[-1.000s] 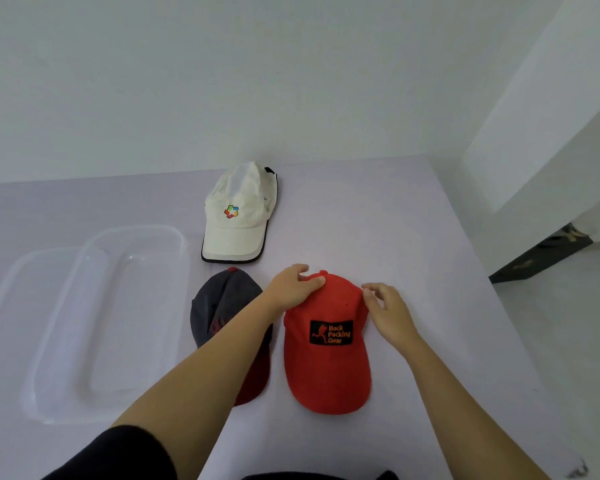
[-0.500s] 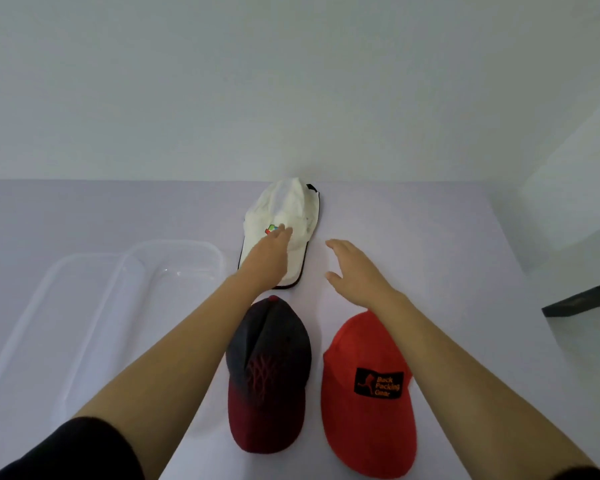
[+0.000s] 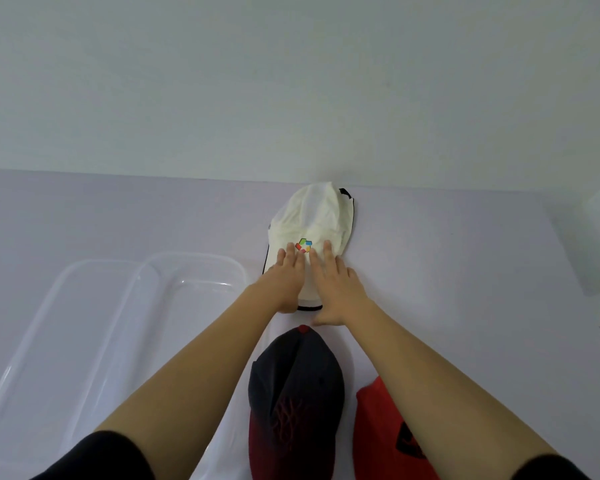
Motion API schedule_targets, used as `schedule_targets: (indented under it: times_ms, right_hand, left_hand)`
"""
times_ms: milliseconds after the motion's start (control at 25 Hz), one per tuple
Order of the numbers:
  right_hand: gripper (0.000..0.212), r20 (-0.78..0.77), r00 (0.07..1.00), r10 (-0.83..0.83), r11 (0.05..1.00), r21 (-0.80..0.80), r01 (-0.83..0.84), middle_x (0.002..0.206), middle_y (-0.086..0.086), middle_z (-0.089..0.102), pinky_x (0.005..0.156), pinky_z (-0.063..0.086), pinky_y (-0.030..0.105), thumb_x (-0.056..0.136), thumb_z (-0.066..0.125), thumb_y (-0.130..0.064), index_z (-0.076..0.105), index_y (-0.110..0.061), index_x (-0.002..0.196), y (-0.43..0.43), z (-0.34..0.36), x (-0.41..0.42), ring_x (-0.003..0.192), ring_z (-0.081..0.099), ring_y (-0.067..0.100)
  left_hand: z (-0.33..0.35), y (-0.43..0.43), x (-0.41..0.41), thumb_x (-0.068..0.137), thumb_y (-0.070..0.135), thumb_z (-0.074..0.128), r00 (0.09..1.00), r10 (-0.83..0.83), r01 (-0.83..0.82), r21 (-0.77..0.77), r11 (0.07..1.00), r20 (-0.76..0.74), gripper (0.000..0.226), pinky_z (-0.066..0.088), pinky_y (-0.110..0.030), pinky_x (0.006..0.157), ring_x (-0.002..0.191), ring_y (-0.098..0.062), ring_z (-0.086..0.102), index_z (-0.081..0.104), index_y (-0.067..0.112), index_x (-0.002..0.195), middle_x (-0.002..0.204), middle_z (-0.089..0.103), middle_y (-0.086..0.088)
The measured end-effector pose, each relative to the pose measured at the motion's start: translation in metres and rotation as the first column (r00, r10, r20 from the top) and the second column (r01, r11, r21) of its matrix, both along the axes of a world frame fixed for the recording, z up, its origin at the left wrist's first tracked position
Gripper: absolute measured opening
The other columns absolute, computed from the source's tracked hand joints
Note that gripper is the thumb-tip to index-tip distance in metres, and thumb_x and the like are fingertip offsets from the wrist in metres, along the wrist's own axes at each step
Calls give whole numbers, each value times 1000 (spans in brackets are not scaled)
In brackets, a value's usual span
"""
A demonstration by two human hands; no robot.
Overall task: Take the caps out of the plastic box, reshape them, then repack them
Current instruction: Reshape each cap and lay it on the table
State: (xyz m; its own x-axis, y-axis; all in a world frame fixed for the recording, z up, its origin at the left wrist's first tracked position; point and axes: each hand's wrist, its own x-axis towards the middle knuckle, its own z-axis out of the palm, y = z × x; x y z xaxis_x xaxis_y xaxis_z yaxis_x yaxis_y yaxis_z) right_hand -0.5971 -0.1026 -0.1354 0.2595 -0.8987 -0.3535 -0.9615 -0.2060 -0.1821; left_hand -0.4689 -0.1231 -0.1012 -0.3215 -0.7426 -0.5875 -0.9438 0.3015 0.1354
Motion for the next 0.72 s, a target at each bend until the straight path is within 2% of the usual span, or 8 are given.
schedule_targets:
  times_ms: [160,280,360,440,560,640,720]
  right_hand:
    - [120,62,998,-25,1000,-7,25,152,16,-28,106,37,39,71,72,-40,-18,-14,146,3,-4,2,139,20,34]
    - [96,151,988,-40,999,-7,42,154,8,-28,103,40,37,85,55,-26,-19,-13,145,11,4,0,143,15,29]
    - [84,212,976,-53,998,-28,60,156,4,-23,97,43,38,90,46,-21,-18,-11,145,15,16,-4,142,18,27]
    - [78,247,967,-69,994,-66,87,157,3,-18,88,43,36,93,40,-19,-16,-10,146,16,32,-5,137,29,28]
    - [78,224,968,-116,978,-142,150,158,6,-14,84,43,36,93,42,-15,-14,-8,146,17,60,-7,132,35,29]
    - [85,248,948,-197,957,-160,241,159,7,-8,82,44,38,88,49,-13,-12,-8,146,21,75,-11,125,43,32]
    - [86,283,916,-284,919,-193,345,159,9,0,88,44,40,86,53,-16,-7,-8,147,28,89,-17,126,42,32]
  left_hand:
    - [0,0,2,84,1,57,1000,-20,21,29,999,-6,97,14,-41,119,144,-36,-17,-19,-2,144,154,-25,-22]
    - [2,1,6,84,2,58,999,-41,40,-30,999,-8,98,19,-40,118,146,-34,-13,-18,1,146,155,-24,-18]
    - [2,3,6,88,6,54,999,-18,12,-112,994,-47,91,21,-41,117,146,-35,-7,-15,3,147,156,-19,-18]
    - [6,9,3,94,8,45,991,78,-96,-175,980,-110,78,23,-44,115,146,-38,-1,-11,4,148,158,-12,-19]
    - [21,22,-5,94,1,43,964,173,-222,-256,941,-201,76,30,-44,113,146,-38,6,-11,3,148,158,-6,-21]
    - [34,35,-12,93,0,47,965,137,-211,-358,910,-223,80,33,-42,112,146,-37,8,-11,1,147,158,-5,-22]
    - [50,49,-22,94,1,44,957,116,-223,-417,881,-266,77,34,-40,110,146,-36,7,-11,2,148,158,-6,-21]
